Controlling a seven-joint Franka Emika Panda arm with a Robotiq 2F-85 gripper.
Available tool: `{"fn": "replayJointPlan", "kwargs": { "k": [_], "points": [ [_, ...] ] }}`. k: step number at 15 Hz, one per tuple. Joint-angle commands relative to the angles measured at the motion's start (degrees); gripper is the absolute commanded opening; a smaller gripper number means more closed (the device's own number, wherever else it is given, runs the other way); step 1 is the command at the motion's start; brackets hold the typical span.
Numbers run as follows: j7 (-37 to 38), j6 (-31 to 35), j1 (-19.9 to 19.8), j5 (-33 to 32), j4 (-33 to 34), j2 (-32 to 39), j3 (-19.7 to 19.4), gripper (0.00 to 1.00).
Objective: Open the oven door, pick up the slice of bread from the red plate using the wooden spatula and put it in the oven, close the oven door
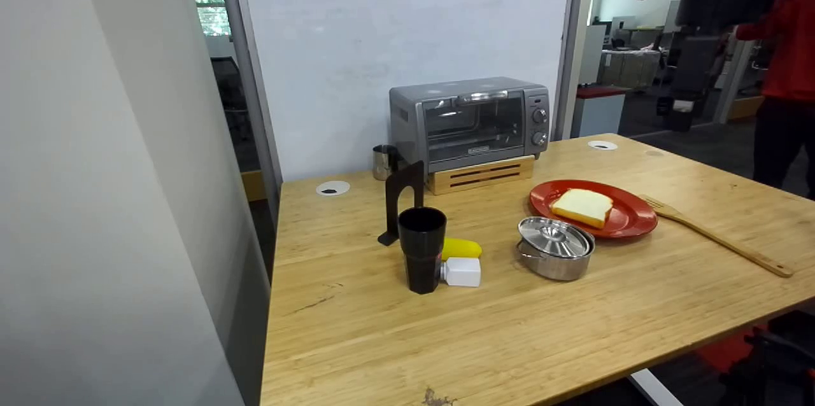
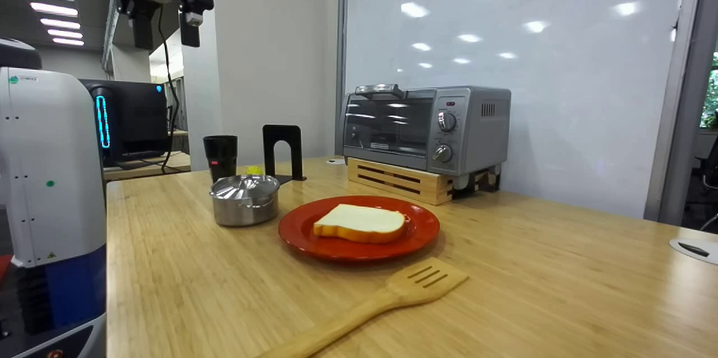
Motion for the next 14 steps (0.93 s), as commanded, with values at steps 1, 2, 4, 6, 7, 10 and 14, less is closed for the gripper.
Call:
{"fn": "replayJointPlan", "kwargs": {
  "k": [1, 2, 4, 6, 7, 10, 14],
  "points": [
    [-5.7, 1.2, 0.1, -0.5, 1.9, 3.3, -2.5, 1.00],
    [-7.1, 1.7, -0.1, -0.9, 2.3, 4.0, -3.0, 1.00],
    [-12.0, 2.1, 0.0, -2.6, 4.1, 6.5, -4.5, 1.00],
    [-19.8, 2.1, 0.6, -4.5, 7.0, 10.0, -6.6, 1.00],
    [-23.3, 1.4, 0.6, -5.5, 9.2, 12.2, -7.4, 1.00],
    [-33.9, 1.3, 0.6, -7.9, 15.5, 19.2, -9.7, 1.00],
    [-42.1, 2.0, -0.7, -10.4, 27.3, 30.9, -9.6, 1.00]
  ]
}}
